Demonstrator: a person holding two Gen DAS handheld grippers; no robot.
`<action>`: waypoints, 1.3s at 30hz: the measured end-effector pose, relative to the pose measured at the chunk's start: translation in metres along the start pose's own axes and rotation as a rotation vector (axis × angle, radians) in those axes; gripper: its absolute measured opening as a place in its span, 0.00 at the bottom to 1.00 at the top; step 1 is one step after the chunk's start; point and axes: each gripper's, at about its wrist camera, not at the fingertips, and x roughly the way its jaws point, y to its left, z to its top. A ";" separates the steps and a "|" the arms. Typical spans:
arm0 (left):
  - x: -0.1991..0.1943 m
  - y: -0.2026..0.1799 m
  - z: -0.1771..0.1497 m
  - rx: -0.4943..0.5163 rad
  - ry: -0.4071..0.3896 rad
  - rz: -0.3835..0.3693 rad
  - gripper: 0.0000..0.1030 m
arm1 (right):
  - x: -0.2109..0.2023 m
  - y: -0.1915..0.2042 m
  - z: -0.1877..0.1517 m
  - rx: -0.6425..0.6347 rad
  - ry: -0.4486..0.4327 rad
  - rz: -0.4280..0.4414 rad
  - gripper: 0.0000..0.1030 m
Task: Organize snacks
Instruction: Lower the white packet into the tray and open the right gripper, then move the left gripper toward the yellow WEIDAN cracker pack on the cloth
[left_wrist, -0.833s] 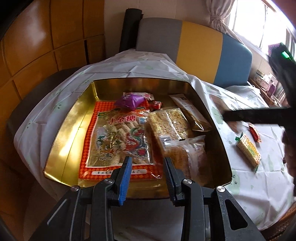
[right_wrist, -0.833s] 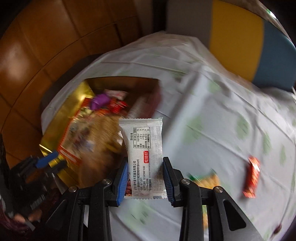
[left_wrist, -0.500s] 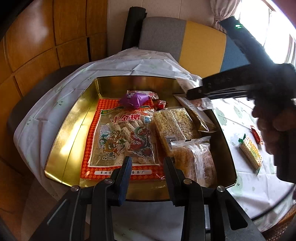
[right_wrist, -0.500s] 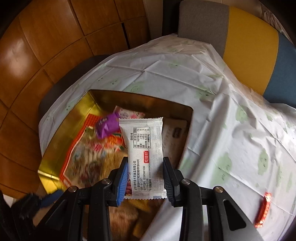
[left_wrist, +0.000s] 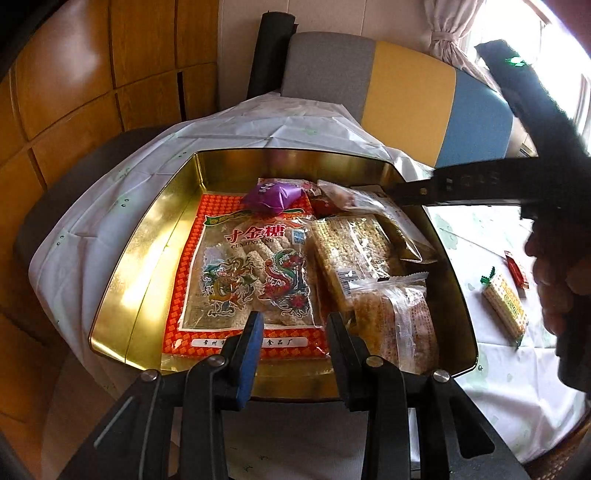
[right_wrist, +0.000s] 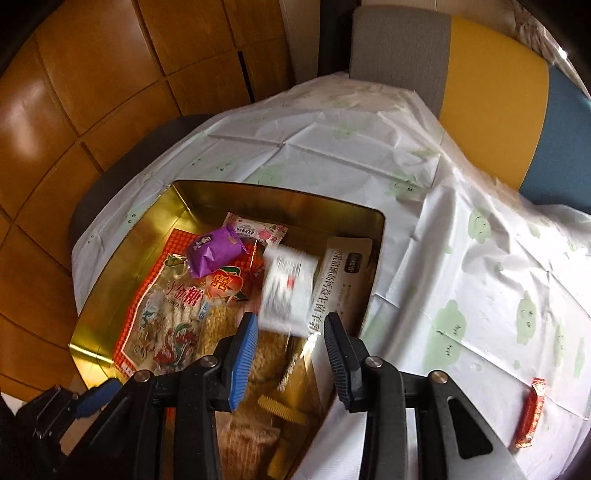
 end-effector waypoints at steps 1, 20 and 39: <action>0.000 0.000 0.000 0.002 0.000 0.001 0.35 | -0.004 0.000 -0.003 -0.002 -0.007 0.000 0.37; -0.005 -0.011 -0.004 0.035 -0.005 -0.009 0.35 | -0.058 -0.025 -0.071 -0.010 -0.072 -0.042 0.37; -0.006 -0.013 -0.006 0.043 0.005 -0.019 0.35 | -0.087 -0.110 -0.130 -0.003 0.022 -0.299 0.37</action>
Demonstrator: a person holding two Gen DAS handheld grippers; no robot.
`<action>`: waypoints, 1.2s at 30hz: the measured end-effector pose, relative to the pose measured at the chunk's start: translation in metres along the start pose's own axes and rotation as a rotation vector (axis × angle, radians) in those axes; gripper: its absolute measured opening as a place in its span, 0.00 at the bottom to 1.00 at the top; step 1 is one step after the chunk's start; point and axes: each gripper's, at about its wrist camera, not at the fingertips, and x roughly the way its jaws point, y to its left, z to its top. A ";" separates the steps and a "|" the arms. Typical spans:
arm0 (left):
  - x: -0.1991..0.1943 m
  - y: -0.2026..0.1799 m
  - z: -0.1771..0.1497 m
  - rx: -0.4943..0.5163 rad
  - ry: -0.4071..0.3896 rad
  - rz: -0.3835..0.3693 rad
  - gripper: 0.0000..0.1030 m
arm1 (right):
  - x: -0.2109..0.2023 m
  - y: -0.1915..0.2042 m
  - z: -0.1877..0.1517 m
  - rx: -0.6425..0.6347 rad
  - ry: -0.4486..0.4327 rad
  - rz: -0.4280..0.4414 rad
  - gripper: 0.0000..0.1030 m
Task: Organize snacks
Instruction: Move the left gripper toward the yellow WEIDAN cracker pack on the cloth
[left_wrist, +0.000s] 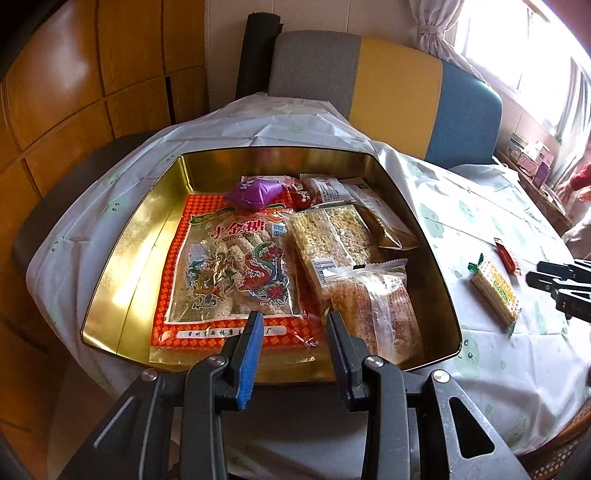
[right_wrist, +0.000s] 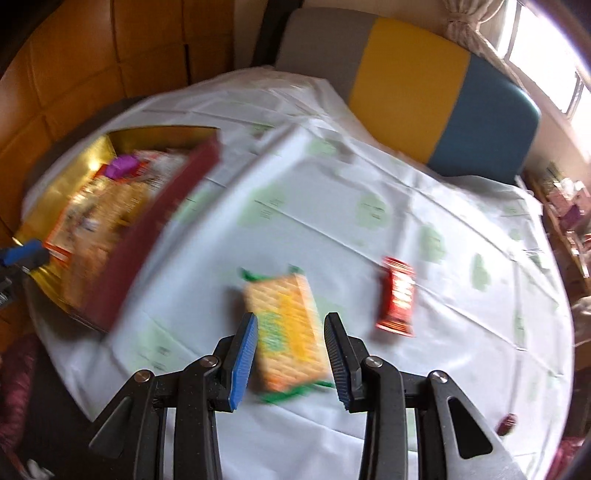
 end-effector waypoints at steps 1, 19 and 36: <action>0.000 0.000 -0.001 0.001 0.000 -0.001 0.35 | 0.000 -0.008 -0.003 0.003 0.005 -0.020 0.37; -0.010 -0.041 -0.004 0.090 0.017 -0.093 0.35 | 0.028 -0.114 -0.040 0.289 0.136 -0.206 0.37; 0.015 -0.167 0.009 0.261 0.157 -0.290 0.38 | 0.020 -0.119 -0.039 0.345 0.111 -0.203 0.37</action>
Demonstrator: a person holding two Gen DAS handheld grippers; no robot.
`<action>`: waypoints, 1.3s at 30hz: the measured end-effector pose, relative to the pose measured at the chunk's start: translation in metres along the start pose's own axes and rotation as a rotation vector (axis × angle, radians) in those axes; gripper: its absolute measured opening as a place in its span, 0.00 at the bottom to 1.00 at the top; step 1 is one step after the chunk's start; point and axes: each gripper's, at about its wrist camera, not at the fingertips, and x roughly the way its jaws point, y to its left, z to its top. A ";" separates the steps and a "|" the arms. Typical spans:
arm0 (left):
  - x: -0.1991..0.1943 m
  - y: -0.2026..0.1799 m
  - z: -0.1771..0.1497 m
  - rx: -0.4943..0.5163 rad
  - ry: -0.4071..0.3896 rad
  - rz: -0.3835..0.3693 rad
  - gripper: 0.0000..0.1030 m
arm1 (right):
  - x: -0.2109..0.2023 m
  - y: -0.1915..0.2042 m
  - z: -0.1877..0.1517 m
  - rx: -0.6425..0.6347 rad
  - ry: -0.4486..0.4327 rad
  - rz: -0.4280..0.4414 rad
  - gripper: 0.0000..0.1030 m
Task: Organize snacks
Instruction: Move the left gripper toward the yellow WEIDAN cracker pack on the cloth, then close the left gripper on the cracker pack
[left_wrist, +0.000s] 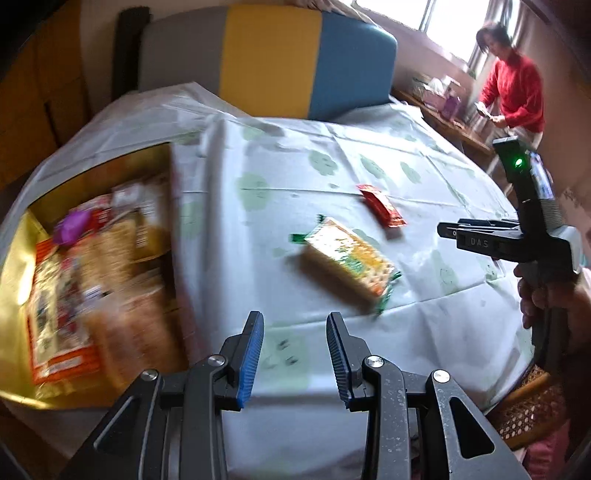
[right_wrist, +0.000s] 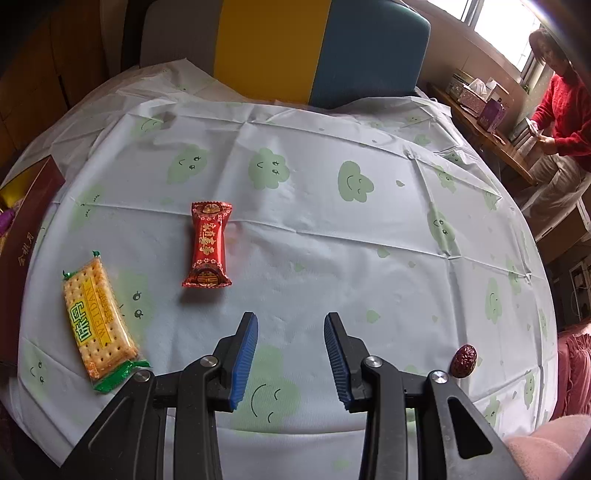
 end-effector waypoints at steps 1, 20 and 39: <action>0.006 -0.004 0.004 -0.007 0.016 0.000 0.44 | 0.000 0.000 0.000 0.001 -0.002 0.001 0.37; 0.096 -0.035 0.061 -0.214 0.173 0.057 0.70 | -0.004 -0.004 0.006 0.018 -0.022 0.020 0.37; 0.065 0.020 0.042 -0.066 0.171 -0.038 0.36 | -0.002 -0.008 0.007 0.033 -0.017 0.013 0.37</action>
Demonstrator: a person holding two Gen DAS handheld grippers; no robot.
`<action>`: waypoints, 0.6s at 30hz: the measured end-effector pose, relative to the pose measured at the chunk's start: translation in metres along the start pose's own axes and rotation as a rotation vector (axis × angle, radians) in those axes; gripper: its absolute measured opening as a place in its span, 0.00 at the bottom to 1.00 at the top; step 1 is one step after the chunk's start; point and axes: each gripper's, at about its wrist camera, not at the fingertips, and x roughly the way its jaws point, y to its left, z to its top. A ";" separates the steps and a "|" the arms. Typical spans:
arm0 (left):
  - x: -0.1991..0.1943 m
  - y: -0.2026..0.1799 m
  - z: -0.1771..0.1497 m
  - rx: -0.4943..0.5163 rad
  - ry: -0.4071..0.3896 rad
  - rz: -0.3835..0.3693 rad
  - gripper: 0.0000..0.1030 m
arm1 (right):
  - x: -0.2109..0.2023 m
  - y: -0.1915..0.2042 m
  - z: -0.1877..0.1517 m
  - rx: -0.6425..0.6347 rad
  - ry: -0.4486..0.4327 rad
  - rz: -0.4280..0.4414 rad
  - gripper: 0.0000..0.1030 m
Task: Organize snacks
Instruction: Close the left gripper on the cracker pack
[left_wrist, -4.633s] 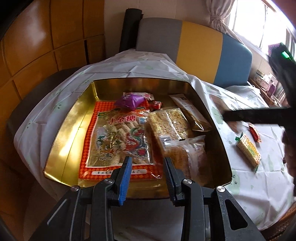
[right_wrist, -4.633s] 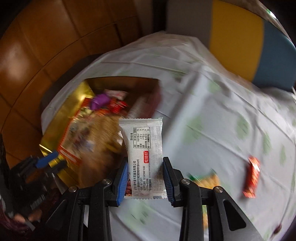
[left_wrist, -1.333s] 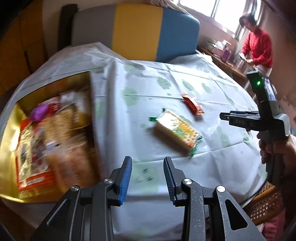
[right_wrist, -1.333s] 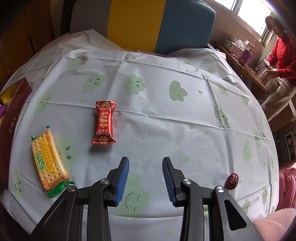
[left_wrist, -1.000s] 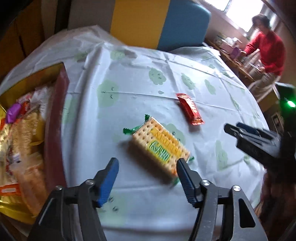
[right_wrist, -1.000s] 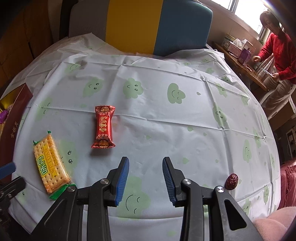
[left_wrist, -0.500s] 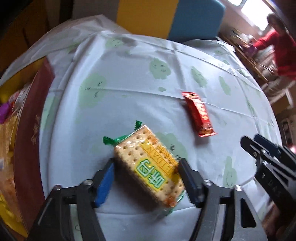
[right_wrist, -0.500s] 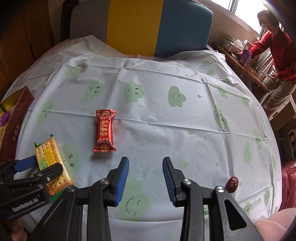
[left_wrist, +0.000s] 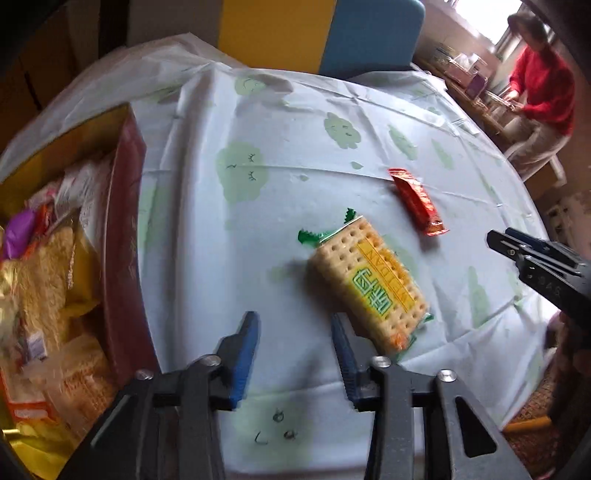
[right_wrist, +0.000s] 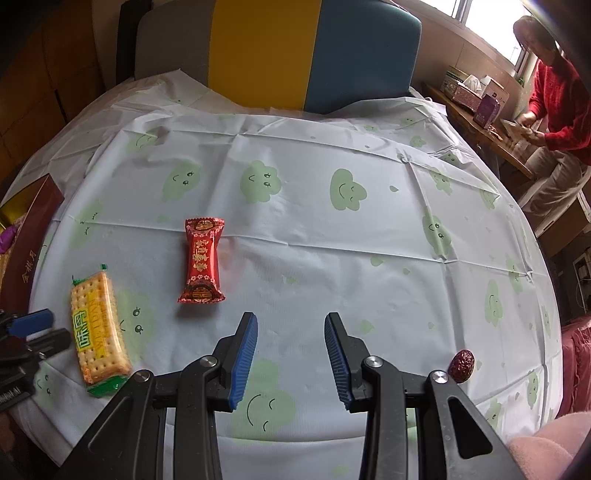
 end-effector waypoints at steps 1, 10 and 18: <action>-0.004 0.002 -0.003 -0.006 -0.002 -0.005 0.37 | 0.000 0.001 0.000 -0.002 0.001 -0.002 0.37; 0.004 -0.036 0.011 -0.081 0.013 -0.015 0.62 | -0.001 0.004 -0.003 -0.004 0.003 -0.003 0.37; 0.037 -0.064 0.030 -0.090 0.035 0.090 0.77 | -0.004 0.000 -0.001 0.011 -0.012 0.009 0.37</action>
